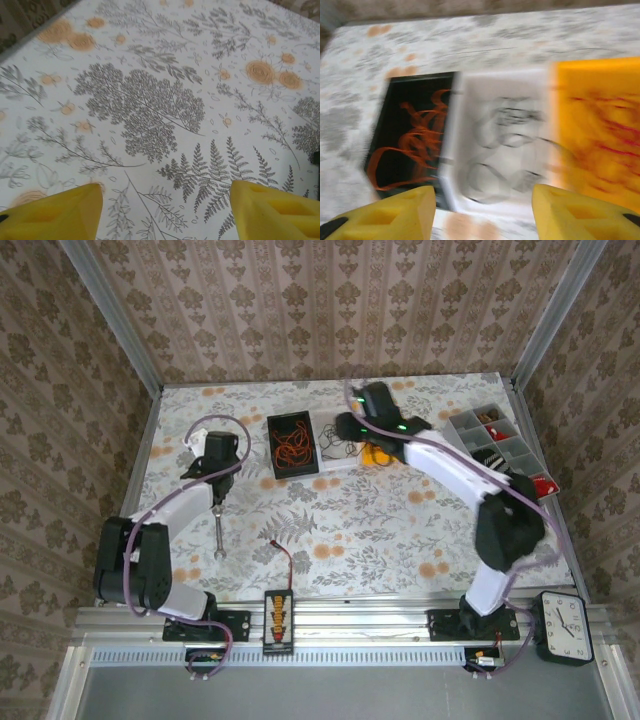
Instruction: Untangle the cables
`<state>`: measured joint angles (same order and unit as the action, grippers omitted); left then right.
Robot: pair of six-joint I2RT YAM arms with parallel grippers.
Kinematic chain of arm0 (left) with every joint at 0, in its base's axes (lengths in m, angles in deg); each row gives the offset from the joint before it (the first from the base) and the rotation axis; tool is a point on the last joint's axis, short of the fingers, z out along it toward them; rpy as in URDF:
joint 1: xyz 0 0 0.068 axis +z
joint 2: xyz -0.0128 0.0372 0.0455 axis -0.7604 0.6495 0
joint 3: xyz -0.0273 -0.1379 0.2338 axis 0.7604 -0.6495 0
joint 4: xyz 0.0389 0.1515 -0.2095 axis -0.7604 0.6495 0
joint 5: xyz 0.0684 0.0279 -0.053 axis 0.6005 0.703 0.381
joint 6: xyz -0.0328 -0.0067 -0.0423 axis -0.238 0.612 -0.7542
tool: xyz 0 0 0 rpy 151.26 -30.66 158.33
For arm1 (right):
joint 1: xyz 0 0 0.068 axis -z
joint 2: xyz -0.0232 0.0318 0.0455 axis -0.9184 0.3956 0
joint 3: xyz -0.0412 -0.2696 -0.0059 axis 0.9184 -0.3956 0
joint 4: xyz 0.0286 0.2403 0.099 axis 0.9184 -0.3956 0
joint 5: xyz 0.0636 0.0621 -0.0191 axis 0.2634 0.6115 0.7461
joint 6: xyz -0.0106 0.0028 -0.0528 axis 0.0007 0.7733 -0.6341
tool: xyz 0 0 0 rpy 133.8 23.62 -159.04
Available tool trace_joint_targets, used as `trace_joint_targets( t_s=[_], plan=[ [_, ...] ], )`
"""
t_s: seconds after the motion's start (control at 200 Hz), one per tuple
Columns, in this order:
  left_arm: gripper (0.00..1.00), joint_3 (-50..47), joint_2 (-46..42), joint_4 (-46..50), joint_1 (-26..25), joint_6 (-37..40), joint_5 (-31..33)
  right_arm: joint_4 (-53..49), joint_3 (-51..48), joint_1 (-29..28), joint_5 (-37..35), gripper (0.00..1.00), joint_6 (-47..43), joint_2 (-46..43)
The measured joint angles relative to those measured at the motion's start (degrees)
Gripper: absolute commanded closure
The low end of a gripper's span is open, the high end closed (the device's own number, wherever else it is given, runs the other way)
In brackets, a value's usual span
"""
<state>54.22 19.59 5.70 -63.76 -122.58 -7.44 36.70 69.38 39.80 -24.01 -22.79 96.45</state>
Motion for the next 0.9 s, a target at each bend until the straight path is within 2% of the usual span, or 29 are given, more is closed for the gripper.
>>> trace_joint_targets(
  t_s=[0.055, 0.09, 0.105, 0.12, 0.26, 0.34, 0.46, 0.565, 0.775, 0.9],
  plan=[
    [0.17, -0.02, -2.23, 0.87, 0.31, 2.03, 1.09, 3.69, -9.03, 2.75, -4.94, 0.24, -1.88, -7.41],
    [0.02, -0.04, -3.65, 1.42, 0.57, 3.06, 1.95, 5.68, -14.45, 4.46, -8.46, 0.13, -3.26, -11.56],
    [0.01, -0.07, -4.24, 1.7, 0.72, 3.72, 2.25, 6.38, -16.46, 5.01, -9.66, 0.02, -3.78, -12.94],
    [0.0, -0.09, -4.81, 1.97, 0.9, 4.09, 2.54, 7.26, -18.51, 5.62, -11.06, 0.0, -4.22, -14.38],
    [0.0, -1.79, -9.75, 3.87, 2.16, 7.08, 6.62, 12.37, -33.16, 8.83, -19.34, 0.0, -8.81, -20.83],
    [0.0, -4.66, -12.33, 4.04, 2.67, 9.75, 9.62, 14.49, -37.66, 11.65, -21.59, 0.0, -9.77, -20.48],
    [0.0, -10.05, -13.62, 1.42, 2.75, 15.89, 13.33, 23.63, -43.93, 14.8, -23.28, 0.0, -13.07, -19.37],
    [0.0, -14.38, -12.44, -2.84, 3.13, 20.92, 14.16, 32.15, -46.66, 15.76, -23.3, 0.0, -15.63, -15.43],
    [0.0, -20.9, -6.71, -19.02, 4.46, 27.98, 11.13, 48.11, -50.21, 17.86, -17.46, 0.0, -20.02, -10.4],
    [0.0, -21.09, -2.97, -29.14, 5.88, 31.28, 7.65, 54.64, -51.74, 24.94, -8.59, 0.0, -18.84, -9.22]
  ],
)
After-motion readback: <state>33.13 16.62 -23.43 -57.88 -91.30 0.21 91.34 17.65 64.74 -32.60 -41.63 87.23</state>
